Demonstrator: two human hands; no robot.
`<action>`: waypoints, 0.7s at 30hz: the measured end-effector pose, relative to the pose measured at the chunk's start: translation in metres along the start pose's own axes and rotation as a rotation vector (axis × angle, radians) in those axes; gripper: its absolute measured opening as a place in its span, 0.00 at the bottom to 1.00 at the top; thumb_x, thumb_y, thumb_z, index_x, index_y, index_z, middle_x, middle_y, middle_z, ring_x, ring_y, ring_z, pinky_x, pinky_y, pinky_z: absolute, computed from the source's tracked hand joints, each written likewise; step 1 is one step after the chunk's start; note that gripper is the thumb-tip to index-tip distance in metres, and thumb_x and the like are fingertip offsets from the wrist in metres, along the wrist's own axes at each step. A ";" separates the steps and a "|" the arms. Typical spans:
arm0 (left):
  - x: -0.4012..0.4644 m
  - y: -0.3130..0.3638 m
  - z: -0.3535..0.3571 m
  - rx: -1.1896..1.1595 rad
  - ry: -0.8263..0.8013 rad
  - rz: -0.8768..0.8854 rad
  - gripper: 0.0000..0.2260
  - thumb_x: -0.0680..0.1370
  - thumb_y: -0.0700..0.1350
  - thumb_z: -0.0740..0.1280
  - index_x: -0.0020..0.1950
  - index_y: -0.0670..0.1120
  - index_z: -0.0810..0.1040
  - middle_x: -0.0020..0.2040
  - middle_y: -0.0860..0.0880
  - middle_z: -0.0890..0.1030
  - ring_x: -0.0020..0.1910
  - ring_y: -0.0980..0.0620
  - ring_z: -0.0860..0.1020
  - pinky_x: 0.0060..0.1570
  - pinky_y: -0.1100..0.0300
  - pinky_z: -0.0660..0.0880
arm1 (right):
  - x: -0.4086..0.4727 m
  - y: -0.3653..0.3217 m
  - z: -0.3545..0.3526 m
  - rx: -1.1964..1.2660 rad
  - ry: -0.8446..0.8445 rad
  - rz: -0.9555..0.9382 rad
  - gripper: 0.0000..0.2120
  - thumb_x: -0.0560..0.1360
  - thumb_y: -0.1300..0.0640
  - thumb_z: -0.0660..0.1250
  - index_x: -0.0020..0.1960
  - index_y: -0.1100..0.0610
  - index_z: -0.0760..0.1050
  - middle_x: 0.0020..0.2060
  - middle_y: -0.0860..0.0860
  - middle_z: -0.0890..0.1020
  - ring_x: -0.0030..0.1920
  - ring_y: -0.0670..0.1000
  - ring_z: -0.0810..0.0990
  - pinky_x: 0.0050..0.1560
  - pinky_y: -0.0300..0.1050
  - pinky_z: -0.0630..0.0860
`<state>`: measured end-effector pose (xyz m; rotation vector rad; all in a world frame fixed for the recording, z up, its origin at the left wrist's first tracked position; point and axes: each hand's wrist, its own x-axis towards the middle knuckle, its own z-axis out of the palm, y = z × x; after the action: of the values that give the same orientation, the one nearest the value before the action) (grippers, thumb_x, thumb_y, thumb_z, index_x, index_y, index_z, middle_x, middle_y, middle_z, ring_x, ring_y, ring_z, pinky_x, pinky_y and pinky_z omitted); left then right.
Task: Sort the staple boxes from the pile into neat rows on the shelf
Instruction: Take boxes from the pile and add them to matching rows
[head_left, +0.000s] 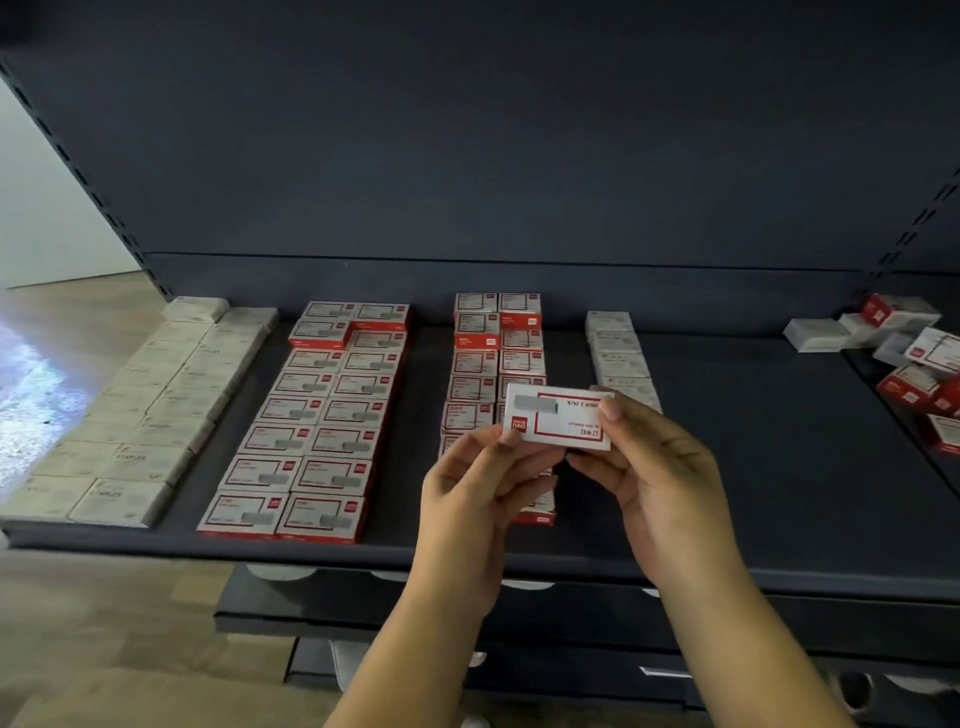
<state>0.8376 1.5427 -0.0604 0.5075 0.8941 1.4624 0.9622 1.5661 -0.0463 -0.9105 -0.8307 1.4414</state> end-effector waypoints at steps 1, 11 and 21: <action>0.001 0.003 -0.004 -0.003 0.001 0.004 0.14 0.68 0.43 0.68 0.52 0.39 0.77 0.48 0.40 0.84 0.46 0.46 0.83 0.44 0.58 0.81 | 0.000 0.003 0.003 -0.021 -0.010 -0.002 0.12 0.63 0.52 0.70 0.43 0.55 0.84 0.44 0.55 0.85 0.47 0.53 0.83 0.41 0.42 0.80; 0.050 0.060 -0.024 0.392 0.031 0.153 0.04 0.75 0.42 0.68 0.47 0.44 0.80 0.40 0.46 0.83 0.40 0.47 0.81 0.43 0.53 0.78 | 0.019 0.012 0.023 -0.325 -0.046 0.001 0.18 0.67 0.49 0.66 0.54 0.56 0.79 0.44 0.52 0.84 0.44 0.50 0.81 0.43 0.43 0.77; 0.076 0.069 -0.027 0.406 -0.249 0.066 0.17 0.67 0.43 0.71 0.55 0.45 0.80 0.46 0.46 0.83 0.45 0.51 0.82 0.42 0.60 0.79 | 0.035 0.022 0.043 -0.173 -0.076 -0.051 0.13 0.70 0.61 0.67 0.54 0.60 0.76 0.37 0.53 0.84 0.35 0.50 0.82 0.35 0.41 0.79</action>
<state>0.7641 1.6164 -0.0387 1.0054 0.9826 1.2423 0.9138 1.6006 -0.0494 -0.9613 -1.0406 1.3821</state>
